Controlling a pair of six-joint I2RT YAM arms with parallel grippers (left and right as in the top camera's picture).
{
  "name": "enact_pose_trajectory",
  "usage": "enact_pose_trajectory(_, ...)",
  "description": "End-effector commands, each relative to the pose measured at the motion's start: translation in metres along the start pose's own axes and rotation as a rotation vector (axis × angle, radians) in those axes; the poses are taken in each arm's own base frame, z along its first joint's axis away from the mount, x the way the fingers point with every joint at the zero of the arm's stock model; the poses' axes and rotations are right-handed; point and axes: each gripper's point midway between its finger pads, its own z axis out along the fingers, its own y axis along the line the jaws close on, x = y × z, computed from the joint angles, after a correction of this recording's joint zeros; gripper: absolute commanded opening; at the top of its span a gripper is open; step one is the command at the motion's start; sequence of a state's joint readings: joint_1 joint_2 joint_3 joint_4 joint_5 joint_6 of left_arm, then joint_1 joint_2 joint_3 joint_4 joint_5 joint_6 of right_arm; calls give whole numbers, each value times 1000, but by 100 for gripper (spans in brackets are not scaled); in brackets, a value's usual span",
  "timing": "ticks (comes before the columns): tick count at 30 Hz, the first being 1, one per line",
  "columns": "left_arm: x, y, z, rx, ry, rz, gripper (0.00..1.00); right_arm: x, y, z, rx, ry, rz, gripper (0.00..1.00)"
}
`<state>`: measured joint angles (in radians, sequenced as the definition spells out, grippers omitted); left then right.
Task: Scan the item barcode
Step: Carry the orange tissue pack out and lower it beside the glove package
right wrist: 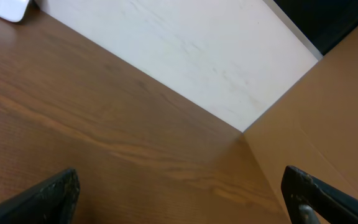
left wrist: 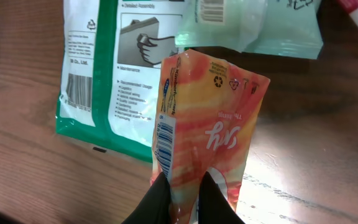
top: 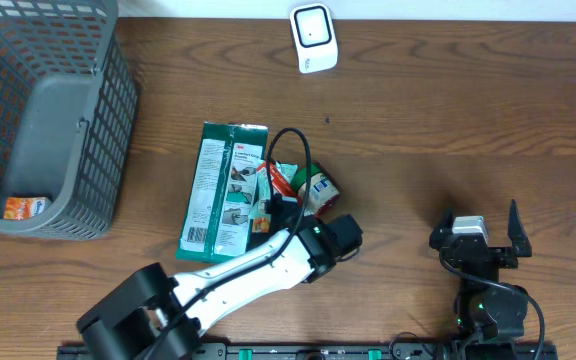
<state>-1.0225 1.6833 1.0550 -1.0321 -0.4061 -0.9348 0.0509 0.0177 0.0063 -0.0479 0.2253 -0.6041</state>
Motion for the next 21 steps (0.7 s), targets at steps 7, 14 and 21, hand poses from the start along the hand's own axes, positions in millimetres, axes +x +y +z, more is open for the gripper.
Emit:
enact_pose_trajectory(7,11,-5,30,-105,43,69,7,1,0,0,1,3,-7,99)
enact_pose_trajectory(14,11,-6,29,-97,49,88,21,1,0,0,1,3,-7,99)
enact_pose_trajectory(21,-3,-19,15,-40,27,168,28,1,0,0,1,3,-7,99)
